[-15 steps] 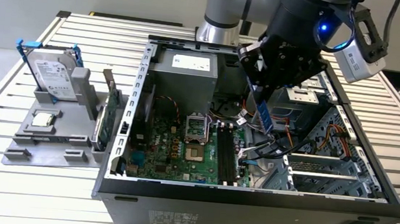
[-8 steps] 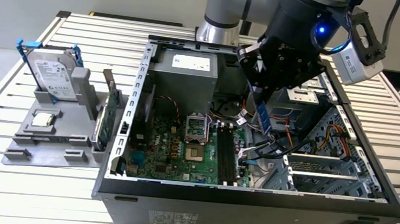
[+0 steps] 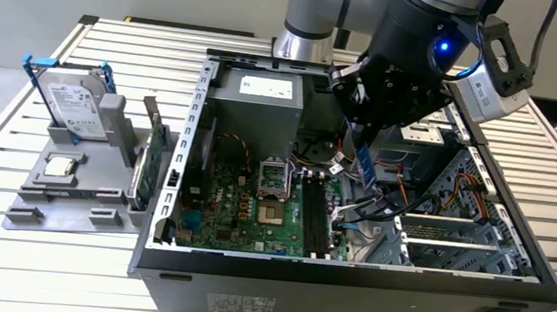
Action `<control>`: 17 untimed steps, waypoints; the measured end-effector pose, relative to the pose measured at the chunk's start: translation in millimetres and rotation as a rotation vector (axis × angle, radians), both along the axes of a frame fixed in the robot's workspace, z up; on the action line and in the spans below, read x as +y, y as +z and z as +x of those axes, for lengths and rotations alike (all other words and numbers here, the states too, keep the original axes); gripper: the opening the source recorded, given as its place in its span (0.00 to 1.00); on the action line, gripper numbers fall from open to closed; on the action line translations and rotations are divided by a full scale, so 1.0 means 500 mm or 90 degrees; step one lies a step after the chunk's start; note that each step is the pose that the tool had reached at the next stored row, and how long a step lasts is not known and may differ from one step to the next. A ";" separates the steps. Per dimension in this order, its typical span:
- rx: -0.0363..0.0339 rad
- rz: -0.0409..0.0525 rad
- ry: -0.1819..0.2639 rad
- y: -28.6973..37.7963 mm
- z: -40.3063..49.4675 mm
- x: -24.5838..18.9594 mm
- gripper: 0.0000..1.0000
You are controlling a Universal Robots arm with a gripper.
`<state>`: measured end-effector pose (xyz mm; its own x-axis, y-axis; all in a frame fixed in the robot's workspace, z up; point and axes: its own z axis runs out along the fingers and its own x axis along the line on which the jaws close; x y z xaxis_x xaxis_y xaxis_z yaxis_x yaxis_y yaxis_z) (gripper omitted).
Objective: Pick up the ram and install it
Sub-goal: 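Insert the ram into the slot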
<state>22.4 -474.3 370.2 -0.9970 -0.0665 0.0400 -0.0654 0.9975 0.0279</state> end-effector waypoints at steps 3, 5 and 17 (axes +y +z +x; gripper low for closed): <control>0.0000 0.0000 -0.003 -0.003 0.000 0.0000 0.00; -0.0001 0.0000 -0.005 -0.006 0.000 0.0000 0.00; -0.0009 0.0000 -0.008 -0.019 0.000 0.0001 0.00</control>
<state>22.4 -474.3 360.9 -0.9978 -0.0542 0.0386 -0.0531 0.9982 0.0278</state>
